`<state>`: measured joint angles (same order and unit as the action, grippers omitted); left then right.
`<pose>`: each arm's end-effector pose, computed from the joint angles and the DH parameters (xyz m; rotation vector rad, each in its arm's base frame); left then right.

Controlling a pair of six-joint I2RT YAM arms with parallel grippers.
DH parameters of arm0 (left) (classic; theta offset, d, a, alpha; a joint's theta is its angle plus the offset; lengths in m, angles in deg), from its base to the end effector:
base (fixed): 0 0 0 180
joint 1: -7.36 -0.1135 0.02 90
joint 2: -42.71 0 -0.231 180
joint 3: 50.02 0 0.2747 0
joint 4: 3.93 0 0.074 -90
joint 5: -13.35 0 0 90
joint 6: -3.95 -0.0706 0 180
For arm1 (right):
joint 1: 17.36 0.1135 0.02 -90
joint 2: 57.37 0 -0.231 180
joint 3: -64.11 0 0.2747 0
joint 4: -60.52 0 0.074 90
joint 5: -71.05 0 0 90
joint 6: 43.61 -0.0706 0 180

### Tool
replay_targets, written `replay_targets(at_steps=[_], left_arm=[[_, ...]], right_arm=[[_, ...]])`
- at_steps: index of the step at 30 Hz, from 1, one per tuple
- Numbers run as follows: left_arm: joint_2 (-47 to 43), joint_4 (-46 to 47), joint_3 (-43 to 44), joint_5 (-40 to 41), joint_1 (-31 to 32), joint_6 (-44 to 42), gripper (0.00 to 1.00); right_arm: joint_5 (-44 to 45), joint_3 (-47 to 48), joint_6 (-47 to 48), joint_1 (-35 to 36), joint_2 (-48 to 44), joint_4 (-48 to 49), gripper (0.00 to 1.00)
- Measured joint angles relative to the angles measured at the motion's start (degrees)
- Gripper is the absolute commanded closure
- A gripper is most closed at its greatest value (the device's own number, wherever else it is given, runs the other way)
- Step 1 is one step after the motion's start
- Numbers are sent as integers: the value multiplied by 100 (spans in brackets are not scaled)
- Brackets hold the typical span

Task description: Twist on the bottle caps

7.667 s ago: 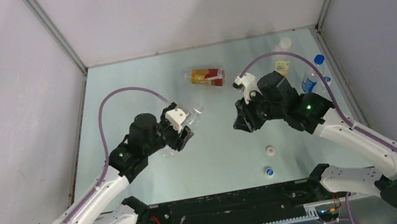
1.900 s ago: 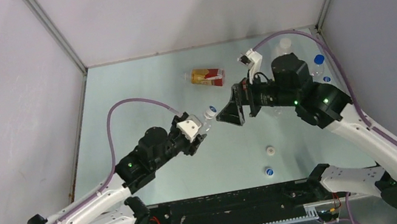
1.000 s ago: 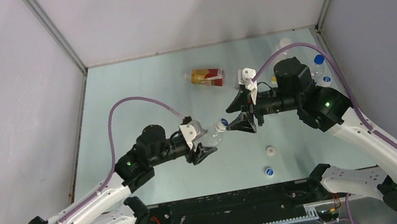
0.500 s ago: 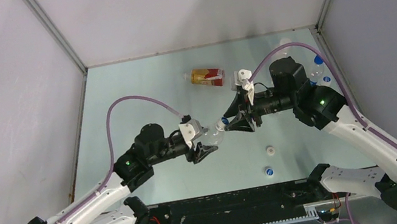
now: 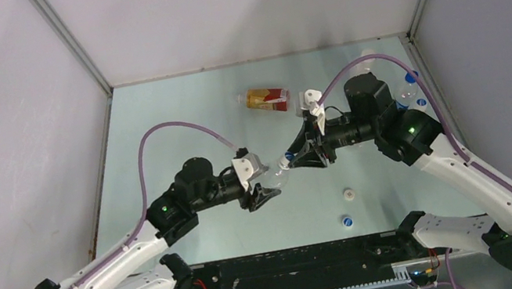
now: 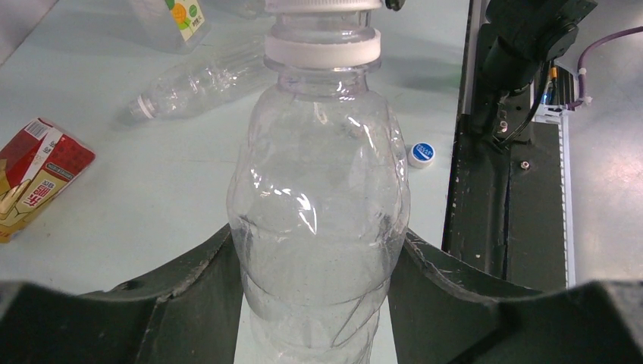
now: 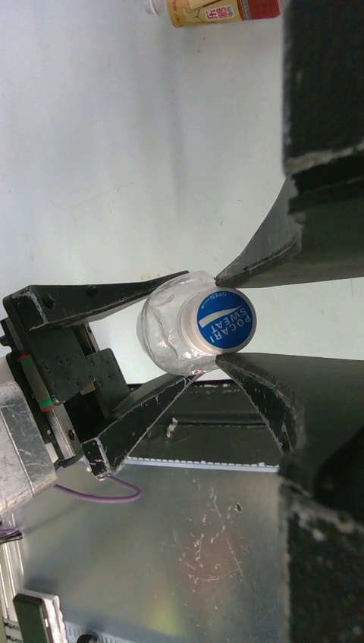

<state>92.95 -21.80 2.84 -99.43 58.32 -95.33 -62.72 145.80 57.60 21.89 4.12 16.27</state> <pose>0.1557 -0.2354 0.2670 1.1960 1.4839 -0.8666 0.1872 0.2160 0.3604 -1.2951 1.5524 1.0699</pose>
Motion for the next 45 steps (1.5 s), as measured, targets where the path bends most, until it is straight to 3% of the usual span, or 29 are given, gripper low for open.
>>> replay_targets(at_steps=[13, 19, 26, 34, 39, 41, 45], left_arm=[[101, -776, 240, -2, 0, -179, 100], [101, -813, 240, 103, -4, -120, 100], [2, -452, -46, 752, 57, -140, 100], [-87, 116, -542, 2385, 671, -686, 100], [-79, 389, -691, 3128, 887, -979, 100], [-66, 428, -695, 3298, 920, -1049, 100], [-70, 573, -728, 3495, 940, -1069, 100]], right_arm=[[243, 225, 636, 216, 282, -636, 82], [498, 313, 669, 352, 376, -702, 91], [1110, 363, 81, 498, 553, -551, 96], [2177, 363, -1541, 754, 807, -522, 100], [2802, 365, -2774, 859, 887, -479, 93], [3014, 365, -3132, 914, 894, -444, 86], [3320, 365, -3532, 986, 876, -293, 64]])
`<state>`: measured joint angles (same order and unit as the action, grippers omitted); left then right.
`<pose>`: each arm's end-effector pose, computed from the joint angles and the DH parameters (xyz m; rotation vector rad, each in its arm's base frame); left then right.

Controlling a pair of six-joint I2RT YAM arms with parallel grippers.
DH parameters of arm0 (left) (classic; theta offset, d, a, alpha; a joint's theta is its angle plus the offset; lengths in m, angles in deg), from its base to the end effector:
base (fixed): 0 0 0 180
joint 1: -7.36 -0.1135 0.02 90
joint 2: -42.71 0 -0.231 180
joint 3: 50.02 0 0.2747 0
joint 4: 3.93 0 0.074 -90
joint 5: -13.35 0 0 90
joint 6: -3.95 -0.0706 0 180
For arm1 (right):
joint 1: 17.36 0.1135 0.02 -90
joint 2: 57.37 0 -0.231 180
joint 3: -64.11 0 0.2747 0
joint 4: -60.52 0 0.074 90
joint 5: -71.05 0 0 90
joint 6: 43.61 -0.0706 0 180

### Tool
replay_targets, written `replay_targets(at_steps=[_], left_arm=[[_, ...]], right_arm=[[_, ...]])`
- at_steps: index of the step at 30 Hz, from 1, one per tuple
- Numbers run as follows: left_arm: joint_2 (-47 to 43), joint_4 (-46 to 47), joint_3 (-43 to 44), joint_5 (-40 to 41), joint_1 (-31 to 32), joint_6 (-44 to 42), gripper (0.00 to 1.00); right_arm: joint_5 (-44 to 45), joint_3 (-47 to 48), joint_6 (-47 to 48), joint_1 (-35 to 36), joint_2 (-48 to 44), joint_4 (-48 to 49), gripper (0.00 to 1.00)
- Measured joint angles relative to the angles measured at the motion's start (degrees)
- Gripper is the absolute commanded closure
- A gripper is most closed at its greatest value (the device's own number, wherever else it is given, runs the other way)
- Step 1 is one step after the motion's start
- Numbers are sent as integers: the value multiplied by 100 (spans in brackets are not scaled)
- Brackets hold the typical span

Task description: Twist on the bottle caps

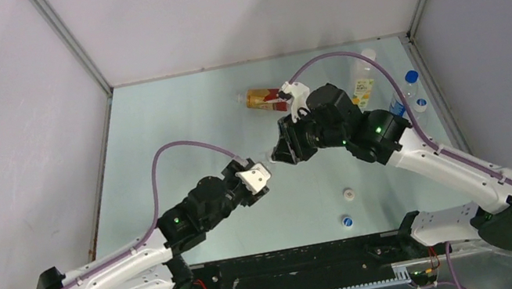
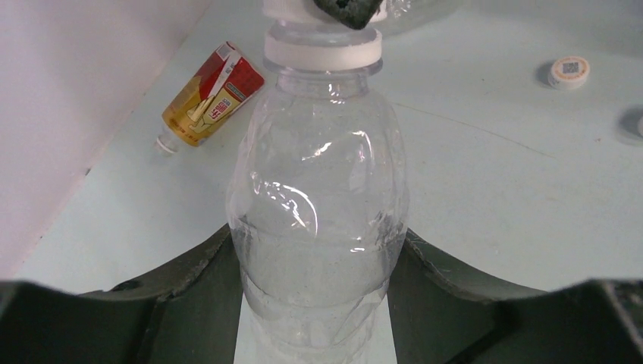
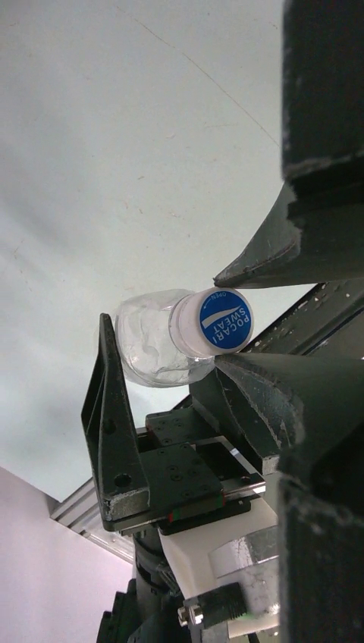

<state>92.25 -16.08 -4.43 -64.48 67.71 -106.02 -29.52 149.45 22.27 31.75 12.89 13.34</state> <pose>0.1522 -0.2373 0.2307 1.0795 1.5092 -0.2951 0.2054 0.2570 0.3262 -0.6043 2.1903 0.9172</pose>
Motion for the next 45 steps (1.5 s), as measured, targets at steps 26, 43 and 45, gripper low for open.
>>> replay_targets(at_steps=[26, 43, 45], left_arm=[[-369, -68, -74, -1805, -590, 645, 100], [-181, -304, 317, -2977, -590, 595, 100], [-164, -343, 319, -3027, -590, 590, 100]], right_arm=[[-1134, -2, 2970, -461, -1222, -304, 22], [-2288, -2, 3805, -476, -925, -302, 37], [-2393, -2, 3871, -479, -925, -313, 37]])
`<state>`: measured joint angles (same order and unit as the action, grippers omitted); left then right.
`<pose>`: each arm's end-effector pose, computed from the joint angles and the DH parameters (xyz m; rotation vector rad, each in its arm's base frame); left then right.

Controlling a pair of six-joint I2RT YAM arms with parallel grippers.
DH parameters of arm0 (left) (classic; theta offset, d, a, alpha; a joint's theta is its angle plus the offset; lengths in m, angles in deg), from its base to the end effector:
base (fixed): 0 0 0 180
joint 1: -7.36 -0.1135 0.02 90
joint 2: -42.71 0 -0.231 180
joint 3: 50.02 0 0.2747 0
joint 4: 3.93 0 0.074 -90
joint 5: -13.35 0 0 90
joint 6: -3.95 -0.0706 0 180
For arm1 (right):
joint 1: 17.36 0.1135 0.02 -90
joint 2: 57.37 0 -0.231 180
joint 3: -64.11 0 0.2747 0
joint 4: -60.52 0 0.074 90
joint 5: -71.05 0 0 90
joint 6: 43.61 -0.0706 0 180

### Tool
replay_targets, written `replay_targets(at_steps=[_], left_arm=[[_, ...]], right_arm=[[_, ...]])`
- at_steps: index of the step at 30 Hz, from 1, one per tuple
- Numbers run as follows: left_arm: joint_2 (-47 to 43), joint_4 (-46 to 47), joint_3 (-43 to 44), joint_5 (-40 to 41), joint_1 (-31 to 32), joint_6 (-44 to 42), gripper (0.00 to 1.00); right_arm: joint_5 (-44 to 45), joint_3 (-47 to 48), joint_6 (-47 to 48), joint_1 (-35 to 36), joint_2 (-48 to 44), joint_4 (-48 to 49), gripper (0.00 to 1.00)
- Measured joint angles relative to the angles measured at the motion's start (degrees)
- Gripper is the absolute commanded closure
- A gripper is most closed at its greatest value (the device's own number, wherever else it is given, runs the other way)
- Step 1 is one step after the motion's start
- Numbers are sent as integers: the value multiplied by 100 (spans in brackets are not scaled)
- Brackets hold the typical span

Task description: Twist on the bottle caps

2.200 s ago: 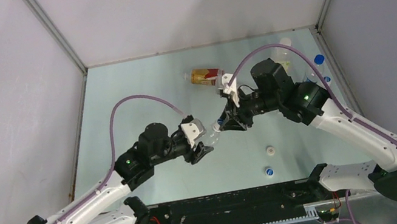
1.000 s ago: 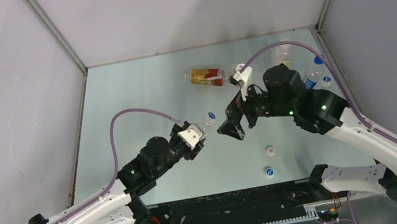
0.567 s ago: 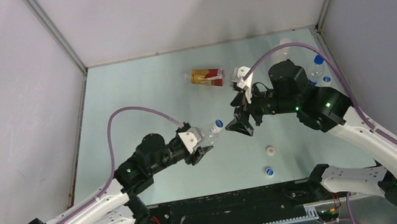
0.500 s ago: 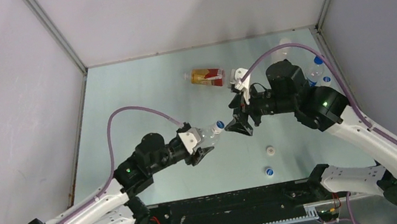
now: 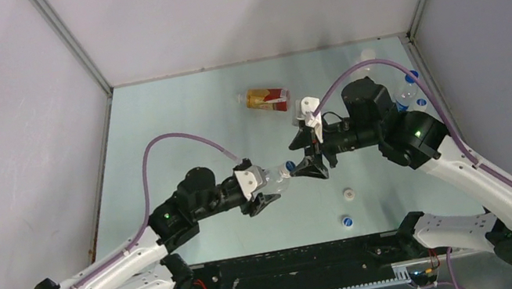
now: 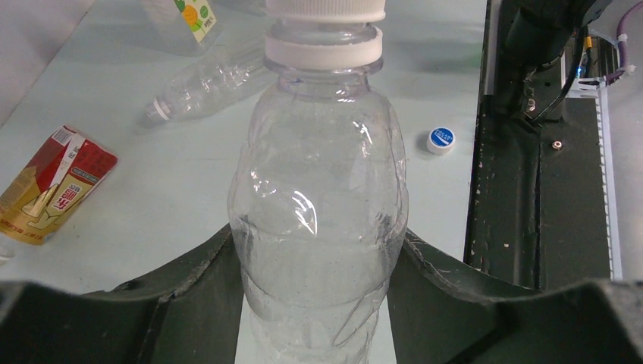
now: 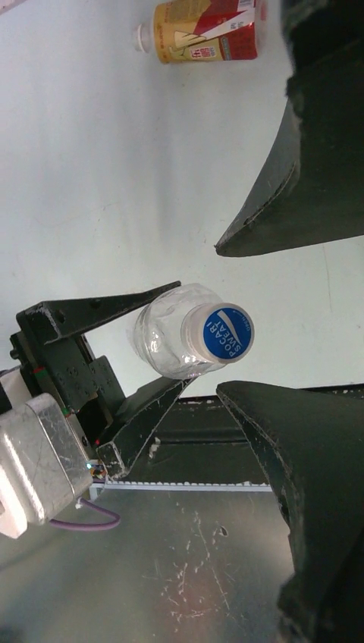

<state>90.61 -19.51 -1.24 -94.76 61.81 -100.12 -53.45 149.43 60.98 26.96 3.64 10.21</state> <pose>0.1428 -0.2375 0.2533 1.2441 1.4177 -0.7785 0.1704 0.2223 0.3707 -1.3384 1.5706 0.9327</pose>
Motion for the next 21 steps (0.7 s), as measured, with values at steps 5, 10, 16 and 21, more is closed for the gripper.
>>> replay_targets(at_steps=[5, 10, 16, 21], left_arm=[[11, -98, 68, -37, 0, -9, 100], [9, -107, 107, -46, 0, -22, 100], [9, -120, 122, -61, 0, -52, 100], [11, -155, 201, -68, 0, -87, 100]], right_arm=[[-175, 0, 116, -4, 0, -48, 39], [-343, 0, 160, -9, 28, -98, 47], [-437, 0, 155, -9, 109, -122, 56], [-455, 0, 151, -9, 131, -120, 68]])
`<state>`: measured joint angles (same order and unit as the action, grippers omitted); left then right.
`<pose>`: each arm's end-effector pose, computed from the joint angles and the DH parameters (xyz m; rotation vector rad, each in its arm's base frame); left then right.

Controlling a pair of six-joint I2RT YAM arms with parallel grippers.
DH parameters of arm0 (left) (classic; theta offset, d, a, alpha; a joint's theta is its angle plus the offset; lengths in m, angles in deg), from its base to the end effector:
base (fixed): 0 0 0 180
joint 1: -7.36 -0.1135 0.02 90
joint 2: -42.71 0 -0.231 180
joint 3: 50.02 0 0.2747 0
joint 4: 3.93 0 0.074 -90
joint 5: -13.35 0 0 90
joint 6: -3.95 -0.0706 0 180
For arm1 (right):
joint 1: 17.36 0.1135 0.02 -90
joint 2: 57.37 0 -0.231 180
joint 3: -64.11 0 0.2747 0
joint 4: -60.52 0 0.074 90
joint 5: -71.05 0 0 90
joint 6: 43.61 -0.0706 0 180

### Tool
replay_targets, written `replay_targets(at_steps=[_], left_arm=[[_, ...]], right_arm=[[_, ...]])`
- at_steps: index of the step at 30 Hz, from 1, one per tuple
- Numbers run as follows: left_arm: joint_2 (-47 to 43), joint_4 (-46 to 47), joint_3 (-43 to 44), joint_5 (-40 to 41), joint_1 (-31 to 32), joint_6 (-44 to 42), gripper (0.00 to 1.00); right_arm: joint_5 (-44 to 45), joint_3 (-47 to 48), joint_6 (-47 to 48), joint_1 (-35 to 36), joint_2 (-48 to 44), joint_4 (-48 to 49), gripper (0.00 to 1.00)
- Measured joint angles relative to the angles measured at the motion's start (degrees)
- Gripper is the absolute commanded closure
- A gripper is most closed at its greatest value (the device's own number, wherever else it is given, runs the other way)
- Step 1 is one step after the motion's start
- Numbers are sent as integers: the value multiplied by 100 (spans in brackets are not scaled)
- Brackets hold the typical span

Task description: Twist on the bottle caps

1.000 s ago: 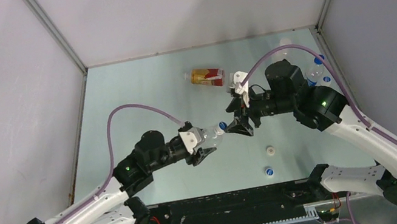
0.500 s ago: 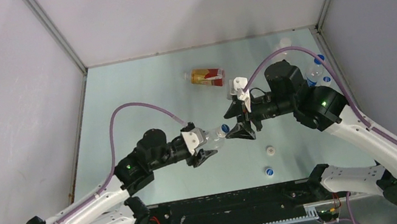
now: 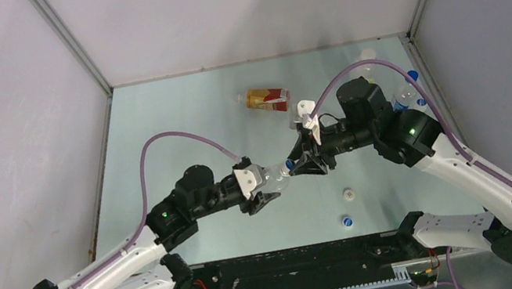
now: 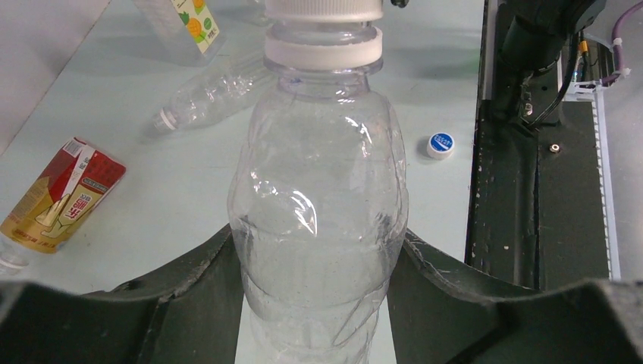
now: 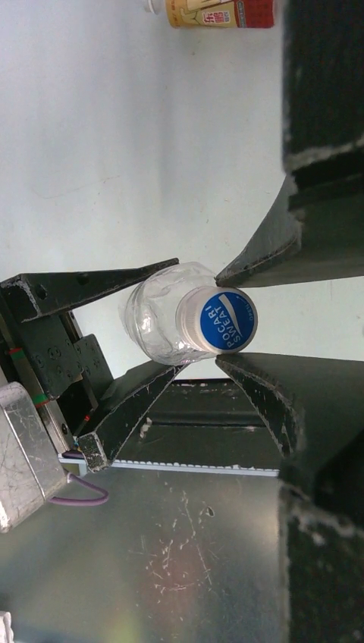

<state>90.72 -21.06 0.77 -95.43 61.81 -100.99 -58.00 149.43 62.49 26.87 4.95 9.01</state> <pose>0.1421 -0.2380 0.2636 1.2576 1.3961 -0.7791 0.1687 0.2263 0.3639 -1.4050 1.5562 1.0022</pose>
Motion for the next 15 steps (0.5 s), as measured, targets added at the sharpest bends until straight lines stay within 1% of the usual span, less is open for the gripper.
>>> replay_targets(at_steps=[4, 9, 13, 15], left_arm=[[48, -111, 55, 26, -2, -13, 100], [144, -273, 170, 284, 0, -76, 100], [208, -289, 184, 811, 74, -267, 100], [243, -293, 184, 1239, 188, -415, 100]], right_arm=[[22, 0, -35, -17, 44, -4, 75], [234, 0, -323, -35, 107, 35, 79], [575, 0, -935, -55, 227, 111, 87], [883, 0, -1567, -57, 306, 144, 92]])
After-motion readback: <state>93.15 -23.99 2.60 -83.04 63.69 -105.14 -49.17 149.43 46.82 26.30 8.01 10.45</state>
